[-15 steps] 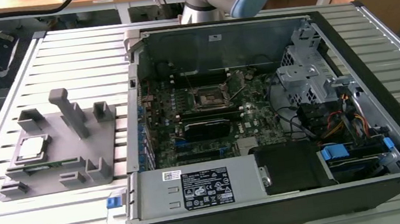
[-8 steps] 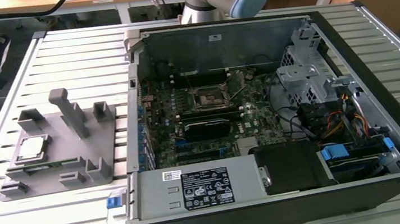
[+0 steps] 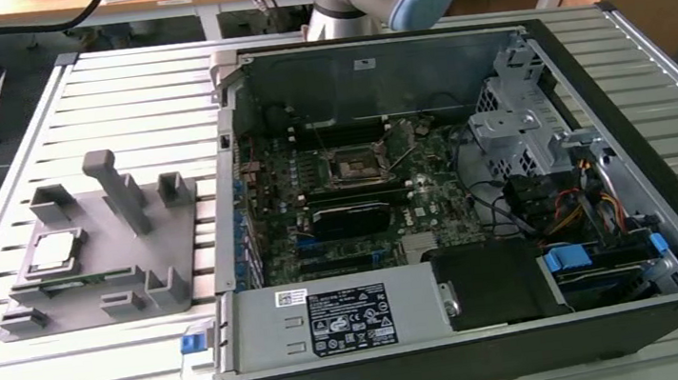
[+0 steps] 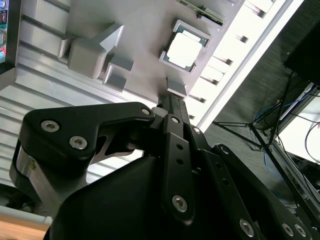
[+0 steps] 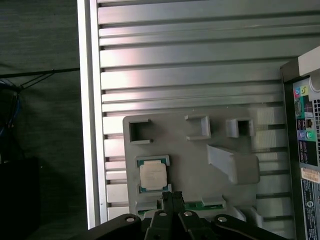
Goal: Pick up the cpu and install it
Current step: 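Reach for the cpu, then pick up the cpu and move it towards the insertion slot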
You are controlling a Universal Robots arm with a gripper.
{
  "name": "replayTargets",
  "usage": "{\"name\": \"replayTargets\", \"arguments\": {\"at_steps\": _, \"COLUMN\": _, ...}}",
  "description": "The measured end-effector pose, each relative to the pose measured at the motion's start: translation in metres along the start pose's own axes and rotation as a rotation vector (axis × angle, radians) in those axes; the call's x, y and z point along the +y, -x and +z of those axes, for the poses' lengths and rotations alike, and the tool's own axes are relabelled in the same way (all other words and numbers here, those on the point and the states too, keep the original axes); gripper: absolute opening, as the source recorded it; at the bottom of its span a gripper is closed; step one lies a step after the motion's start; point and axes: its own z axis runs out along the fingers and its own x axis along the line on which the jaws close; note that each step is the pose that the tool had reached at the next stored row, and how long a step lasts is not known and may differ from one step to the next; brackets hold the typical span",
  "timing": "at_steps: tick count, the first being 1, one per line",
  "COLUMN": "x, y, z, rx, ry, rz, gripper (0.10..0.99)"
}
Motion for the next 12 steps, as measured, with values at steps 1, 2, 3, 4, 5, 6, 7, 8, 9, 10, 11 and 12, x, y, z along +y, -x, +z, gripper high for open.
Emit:
{"name": "replayTargets", "arguments": {"at_steps": 1, "x": -0.0001, "y": -0.0016, "z": 0.0002, "rx": 0.0002, "ry": 0.0, "rz": 0.0, "gripper": 0.106}}
{"name": "replayTargets", "arguments": {"at_steps": 2, "x": -0.0002, "y": -0.0034, "z": 0.0003, "rx": 0.0004, "ry": 0.0, "rz": 0.0, "gripper": 0.106}}
{"name": "replayTargets", "arguments": {"at_steps": 3, "x": -0.0004, "y": -0.0049, "z": 0.0005, "rx": 0.0006, "ry": 0.0, "rz": 0.0, "gripper": 0.106}}
{"name": "replayTargets", "arguments": {"at_steps": 4, "x": -0.0005, "y": -0.0065, "z": 0.0008, "rx": 0.0007, "ry": 0.0, "rz": 0.0, "gripper": 0.106}}
{"name": "replayTargets", "arguments": {"at_steps": 5, "x": -0.0006, "y": -0.0083, "z": 0.001, "rx": 0.0008, "ry": 0.0, "rz": 0.0, "gripper": 0.106}}
{"name": "replayTargets", "arguments": {"at_steps": 6, "x": -0.0008, "y": -0.0101, "z": 0.0012, "rx": 0.0009, "ry": 0.0, "rz": 0.0, "gripper": 0.106}}
{"name": "replayTargets", "arguments": {"at_steps": 7, "x": -0.0009, "y": -0.012, "z": 0.0015, "rx": 0.001, "ry": 0.0, "rz": 0.0, "gripper": 0.106}}
{"name": "replayTargets", "arguments": {"at_steps": 8, "x": -0.0011, "y": -0.0138, "z": 0.0018, "rx": 0.0009, "ry": 0.0, "rz": 0.0, "gripper": 0.106}}
{"name": "replayTargets", "arguments": {"at_steps": 9, "x": -0.0012, "y": -0.0153, "z": 0.002, "rx": 0.001, "ry": 0.0, "rz": 0.0, "gripper": 0.106}}
{"name": "replayTargets", "arguments": {"at_steps": 10, "x": -0.0013, "y": -0.0168, "z": 0.0023, "rx": 0.0009, "ry": 0.0, "rz": 0.0, "gripper": 0.106}}
{"name": "replayTargets", "arguments": {"at_steps": 11, "x": -0.0015, "y": -0.0183, "z": 0.0025, "rx": 0.0009, "ry": 0.0, "rz": 0.0, "gripper": 0.106}}
{"name": "replayTargets", "arguments": {"at_steps": 12, "x": -0.0016, "y": -0.0197, "z": 0.0028, "rx": 0.0009, "ry": 0.0, "rz": 0.0, "gripper": 0.106}}
